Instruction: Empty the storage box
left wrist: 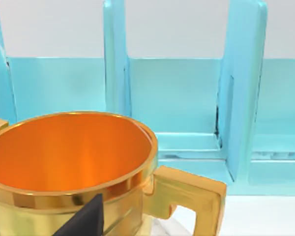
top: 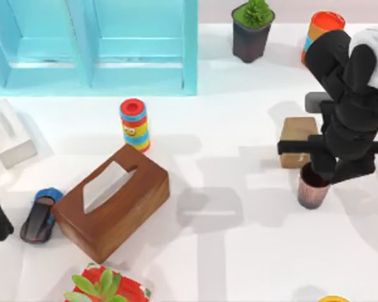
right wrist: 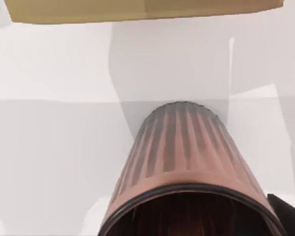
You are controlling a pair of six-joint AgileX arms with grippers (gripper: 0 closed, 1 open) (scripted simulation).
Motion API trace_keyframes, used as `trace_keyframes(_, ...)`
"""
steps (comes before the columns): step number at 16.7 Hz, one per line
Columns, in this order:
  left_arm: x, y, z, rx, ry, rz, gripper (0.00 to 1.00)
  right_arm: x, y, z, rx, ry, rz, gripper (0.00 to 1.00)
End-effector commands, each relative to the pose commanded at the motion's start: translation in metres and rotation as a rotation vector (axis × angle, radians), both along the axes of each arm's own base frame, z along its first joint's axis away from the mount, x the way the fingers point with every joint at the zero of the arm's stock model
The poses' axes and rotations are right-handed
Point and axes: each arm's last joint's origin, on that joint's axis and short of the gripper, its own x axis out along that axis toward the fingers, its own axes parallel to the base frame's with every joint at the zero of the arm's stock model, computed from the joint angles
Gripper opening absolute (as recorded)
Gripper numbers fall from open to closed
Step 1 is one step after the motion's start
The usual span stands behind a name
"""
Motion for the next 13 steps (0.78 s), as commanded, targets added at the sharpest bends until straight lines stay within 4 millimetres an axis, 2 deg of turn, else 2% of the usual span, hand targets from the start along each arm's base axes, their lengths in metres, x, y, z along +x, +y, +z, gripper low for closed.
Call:
trace_keyframes(10,0.0,0.0,0.0,0.0,0.0,0.0,1.0,0.0,0.0,0.0,0.0,0.0,0.0,0.98)
trace_keyframes(13,0.0,0.0,0.0,0.0,0.0,0.0,1.0,0.0,0.0,0.0,0.0,0.0,0.0,1.0)
